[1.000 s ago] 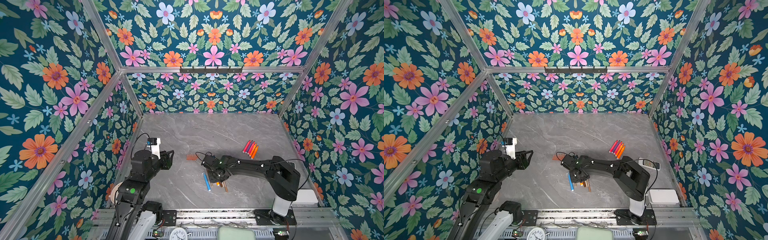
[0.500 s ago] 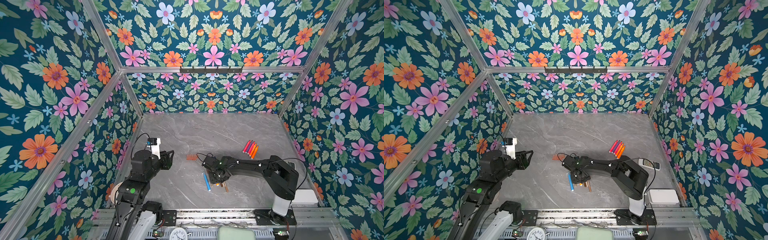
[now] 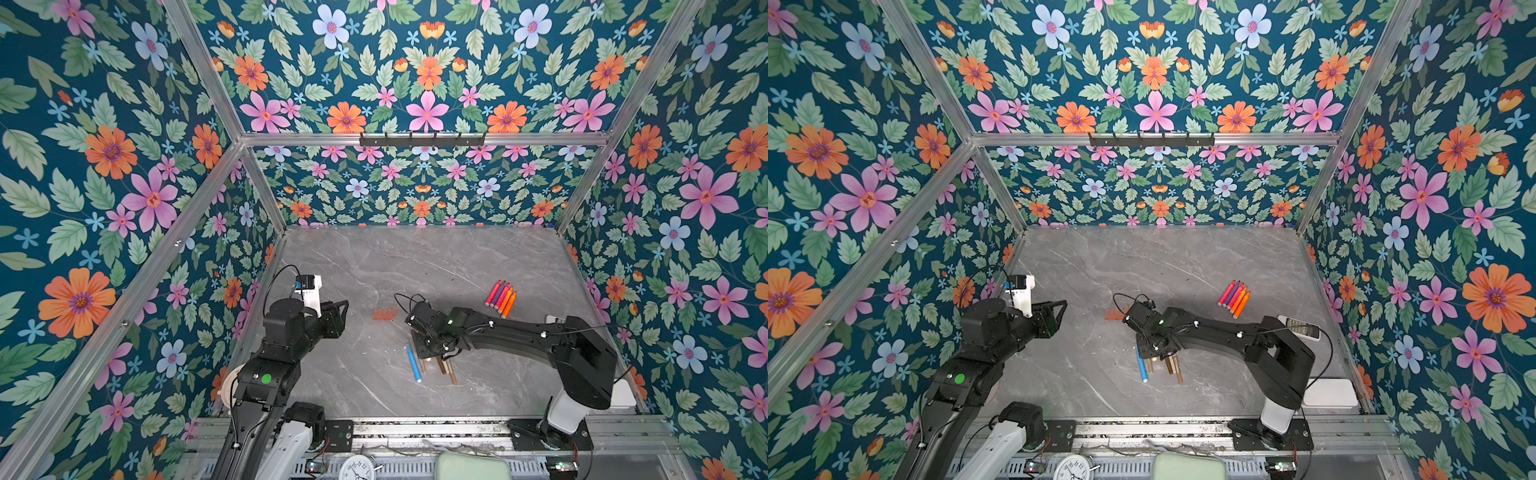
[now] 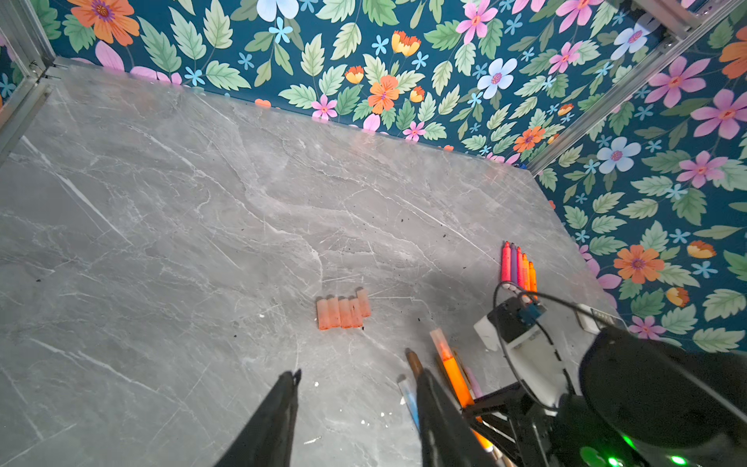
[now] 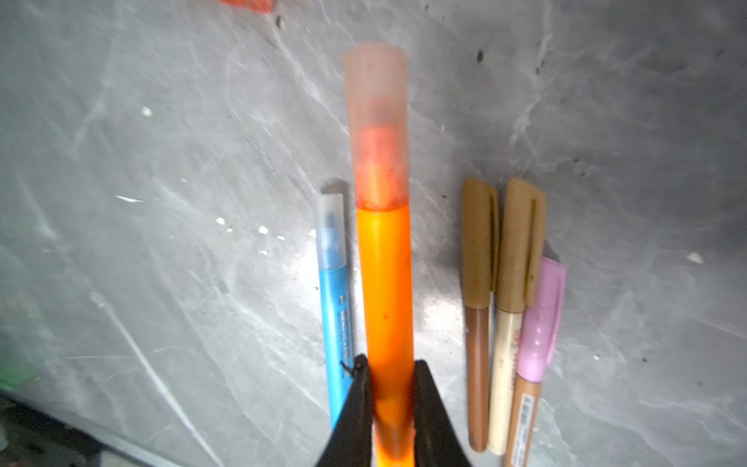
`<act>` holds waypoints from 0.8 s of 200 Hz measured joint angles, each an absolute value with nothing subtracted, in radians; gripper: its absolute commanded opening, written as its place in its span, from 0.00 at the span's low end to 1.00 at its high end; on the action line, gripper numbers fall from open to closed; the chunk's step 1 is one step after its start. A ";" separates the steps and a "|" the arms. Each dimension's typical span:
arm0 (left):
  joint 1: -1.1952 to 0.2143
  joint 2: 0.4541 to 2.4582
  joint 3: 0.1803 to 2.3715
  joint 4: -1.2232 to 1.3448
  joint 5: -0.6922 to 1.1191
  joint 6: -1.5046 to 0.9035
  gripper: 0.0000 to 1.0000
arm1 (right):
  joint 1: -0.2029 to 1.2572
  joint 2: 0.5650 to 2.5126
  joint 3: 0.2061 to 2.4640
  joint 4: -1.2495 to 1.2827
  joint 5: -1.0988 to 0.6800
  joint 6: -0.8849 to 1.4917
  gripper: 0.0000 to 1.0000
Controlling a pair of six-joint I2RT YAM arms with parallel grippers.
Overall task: Remove pen caps from pens
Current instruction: Pick up the pen from the bottom-center of the table, then open the pen cap on the pen.
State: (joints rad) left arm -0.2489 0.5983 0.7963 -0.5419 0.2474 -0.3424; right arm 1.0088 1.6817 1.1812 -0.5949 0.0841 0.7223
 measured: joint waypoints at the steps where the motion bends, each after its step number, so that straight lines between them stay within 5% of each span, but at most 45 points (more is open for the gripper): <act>1: -0.249 0.598 0.796 -0.541 0.249 -0.342 0.50 | 1.009 1.678 1.180 -0.595 0.085 0.722 0.00; 63: -0.294 0.729 0.648 -0.213 0.412 -0.583 0.50 | 0.897 1.320 0.950 -0.569 0.069 0.680 0.00; 121: -0.657 0.990 0.685 0.056 0.317 -0.681 0.49 | 0.772 1.124 0.809 -0.553 -0.059 0.650 0.00; 160: -0.781 1.119 0.726 0.152 0.245 -0.699 0.49 | 0.768 1.109 0.794 -0.537 -0.109 0.625 0.00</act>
